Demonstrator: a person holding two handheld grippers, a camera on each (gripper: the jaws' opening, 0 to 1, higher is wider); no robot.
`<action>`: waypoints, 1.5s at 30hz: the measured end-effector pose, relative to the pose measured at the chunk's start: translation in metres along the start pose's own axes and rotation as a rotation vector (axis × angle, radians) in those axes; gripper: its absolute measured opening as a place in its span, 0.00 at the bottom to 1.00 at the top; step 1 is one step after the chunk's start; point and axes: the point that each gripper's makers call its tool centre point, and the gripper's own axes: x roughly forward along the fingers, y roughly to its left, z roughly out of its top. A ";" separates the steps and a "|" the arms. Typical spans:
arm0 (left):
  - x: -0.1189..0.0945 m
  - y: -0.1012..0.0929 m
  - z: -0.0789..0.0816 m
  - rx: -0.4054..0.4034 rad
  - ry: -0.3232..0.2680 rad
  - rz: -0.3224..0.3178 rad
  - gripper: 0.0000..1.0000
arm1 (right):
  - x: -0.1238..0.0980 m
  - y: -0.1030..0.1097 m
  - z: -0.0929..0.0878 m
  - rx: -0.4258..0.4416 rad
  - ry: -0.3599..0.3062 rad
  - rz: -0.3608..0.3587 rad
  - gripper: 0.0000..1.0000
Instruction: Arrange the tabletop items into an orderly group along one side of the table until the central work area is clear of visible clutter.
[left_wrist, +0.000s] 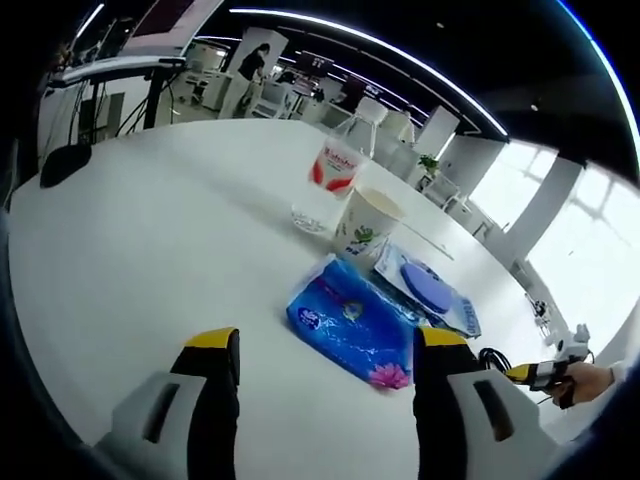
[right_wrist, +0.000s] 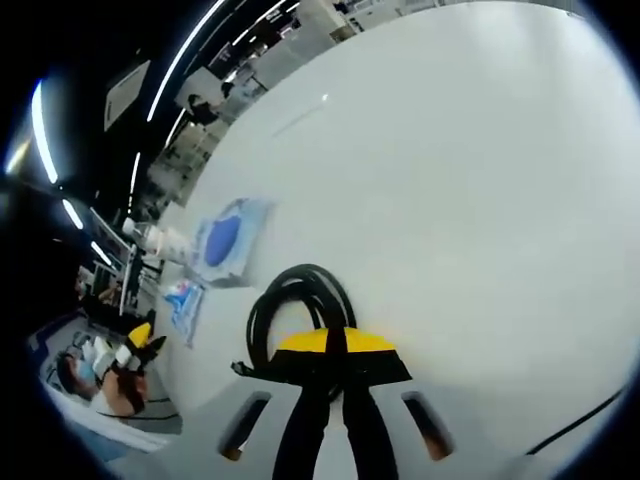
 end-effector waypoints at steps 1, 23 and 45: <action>0.001 0.001 0.002 0.011 0.005 -0.001 0.71 | 0.000 0.000 0.000 -0.003 0.000 -0.001 0.00; 0.033 -0.008 0.029 0.274 0.129 -0.112 0.71 | -0.017 0.027 0.012 -0.175 -0.097 0.021 0.48; 0.054 -0.002 0.014 0.341 0.263 -0.133 0.25 | -0.015 0.047 0.000 -0.196 -0.072 0.054 0.53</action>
